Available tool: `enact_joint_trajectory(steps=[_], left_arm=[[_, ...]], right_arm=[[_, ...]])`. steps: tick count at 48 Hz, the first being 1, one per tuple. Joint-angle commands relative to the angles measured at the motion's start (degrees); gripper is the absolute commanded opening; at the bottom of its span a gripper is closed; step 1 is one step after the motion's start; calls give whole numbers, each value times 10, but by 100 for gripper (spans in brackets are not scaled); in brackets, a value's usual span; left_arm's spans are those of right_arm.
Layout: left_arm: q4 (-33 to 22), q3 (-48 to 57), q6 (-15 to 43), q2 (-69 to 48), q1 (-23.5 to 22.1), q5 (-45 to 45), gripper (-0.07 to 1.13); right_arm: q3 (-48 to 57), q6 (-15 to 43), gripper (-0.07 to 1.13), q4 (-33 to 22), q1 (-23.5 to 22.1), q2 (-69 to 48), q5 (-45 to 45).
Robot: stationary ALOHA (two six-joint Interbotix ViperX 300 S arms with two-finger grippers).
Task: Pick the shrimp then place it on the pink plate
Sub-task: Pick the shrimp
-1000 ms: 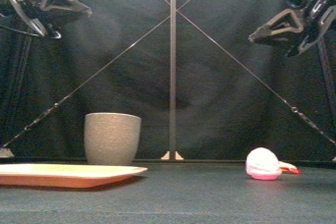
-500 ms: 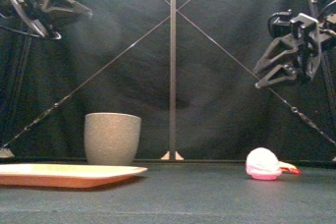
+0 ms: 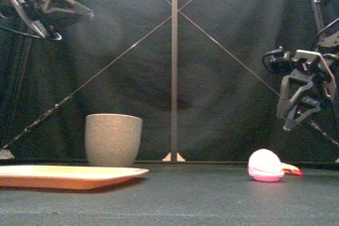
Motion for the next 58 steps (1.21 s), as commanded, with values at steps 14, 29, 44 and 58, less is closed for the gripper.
enact_joint_trajectory(steps=[14, 29, 44, 58], left_arm=[[2, -8, 2, 4, 4, -6, 2], [2, -6, 2, 3, 4, -5, 2], [2, -1, 2, 3, 4, -5, 2], [2, 0, 2, 3, 5, -5, 2]], right_arm=[[-22, 0, 88, 4, -37, 58, 12], [-64, -2, 88, -3, -33, 167, 12], [-73, -1, 87, -1, -32, 216, -11], [-82, -1, 87, 0, -31, 248, -14]])
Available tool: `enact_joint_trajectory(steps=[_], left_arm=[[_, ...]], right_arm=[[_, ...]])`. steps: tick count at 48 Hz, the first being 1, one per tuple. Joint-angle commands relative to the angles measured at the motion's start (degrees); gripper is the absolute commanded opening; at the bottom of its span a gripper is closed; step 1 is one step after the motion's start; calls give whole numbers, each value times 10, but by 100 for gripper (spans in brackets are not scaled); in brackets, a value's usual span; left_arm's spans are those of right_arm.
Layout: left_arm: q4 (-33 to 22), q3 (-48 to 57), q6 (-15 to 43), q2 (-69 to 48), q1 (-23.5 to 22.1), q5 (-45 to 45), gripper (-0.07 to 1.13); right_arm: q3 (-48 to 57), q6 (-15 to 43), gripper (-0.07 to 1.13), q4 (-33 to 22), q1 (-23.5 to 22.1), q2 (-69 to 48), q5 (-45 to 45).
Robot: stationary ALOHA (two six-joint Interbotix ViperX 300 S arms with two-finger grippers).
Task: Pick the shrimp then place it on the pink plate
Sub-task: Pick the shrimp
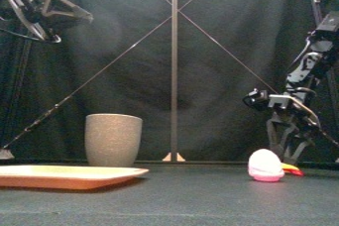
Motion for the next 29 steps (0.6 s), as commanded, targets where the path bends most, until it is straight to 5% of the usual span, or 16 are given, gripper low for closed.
enact_joint_trajectory(steps=[1, 14, 29], left_arm=[[1, -8, 2, 3, 1, -4, 2], [1, -7, 2, 3, 1, -4, 2], [1, -7, 2, 3, 1, -4, 2]], right_arm=[[-11, -1, 87, 3, 2, 7, -4], [-16, 0, 84, 9, 8, 29, -14], [-18, -1, 53, 9, 19, 29, -14]])
